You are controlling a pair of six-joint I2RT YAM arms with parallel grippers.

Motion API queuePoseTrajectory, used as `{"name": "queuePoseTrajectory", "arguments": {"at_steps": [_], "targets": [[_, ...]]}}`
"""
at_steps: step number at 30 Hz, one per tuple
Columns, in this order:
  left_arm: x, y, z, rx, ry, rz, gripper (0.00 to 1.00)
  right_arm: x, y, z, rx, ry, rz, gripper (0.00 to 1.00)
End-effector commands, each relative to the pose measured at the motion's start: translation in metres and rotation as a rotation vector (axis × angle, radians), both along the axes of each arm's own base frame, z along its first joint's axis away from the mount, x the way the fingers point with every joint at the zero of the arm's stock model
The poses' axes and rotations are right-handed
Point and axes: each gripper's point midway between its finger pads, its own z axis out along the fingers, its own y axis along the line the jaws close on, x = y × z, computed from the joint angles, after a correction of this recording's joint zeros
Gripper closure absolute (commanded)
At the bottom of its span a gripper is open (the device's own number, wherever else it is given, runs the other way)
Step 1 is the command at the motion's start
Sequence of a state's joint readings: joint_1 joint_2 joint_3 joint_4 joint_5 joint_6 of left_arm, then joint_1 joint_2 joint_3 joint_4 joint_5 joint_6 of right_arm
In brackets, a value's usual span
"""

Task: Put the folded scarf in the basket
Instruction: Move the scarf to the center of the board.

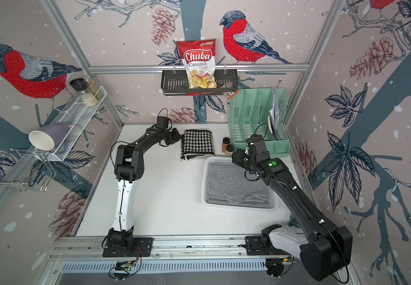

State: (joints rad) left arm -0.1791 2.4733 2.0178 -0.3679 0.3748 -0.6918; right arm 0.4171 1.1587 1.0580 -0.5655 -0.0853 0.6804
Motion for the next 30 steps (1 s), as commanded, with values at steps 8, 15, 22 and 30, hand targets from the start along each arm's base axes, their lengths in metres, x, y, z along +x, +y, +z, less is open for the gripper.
{"name": "queuePoseTrajectory", "arguments": {"at_steps": [8, 15, 22, 30], "targets": [[0.006, -0.011, -0.018, -0.075, 0.034, -0.032, 0.70, 0.007, 0.005, -0.002, 0.007, 0.001, 0.004, 0.50], [0.003, -0.019, -0.029, -0.120, 0.059, -0.031, 0.76, 0.006, 0.007, -0.009, 0.003, 0.017, 0.009, 0.51], [0.003, -0.019, -0.030, -0.129, 0.064, -0.007, 1.00, 0.006, 0.008, -0.015, 0.004, 0.032, 0.012, 0.51], [-0.001, -0.001, -0.024, -0.079, 0.057, 0.066, 1.00, 0.007, 0.009, -0.014, -0.002, 0.031, 0.018, 0.51]]}}
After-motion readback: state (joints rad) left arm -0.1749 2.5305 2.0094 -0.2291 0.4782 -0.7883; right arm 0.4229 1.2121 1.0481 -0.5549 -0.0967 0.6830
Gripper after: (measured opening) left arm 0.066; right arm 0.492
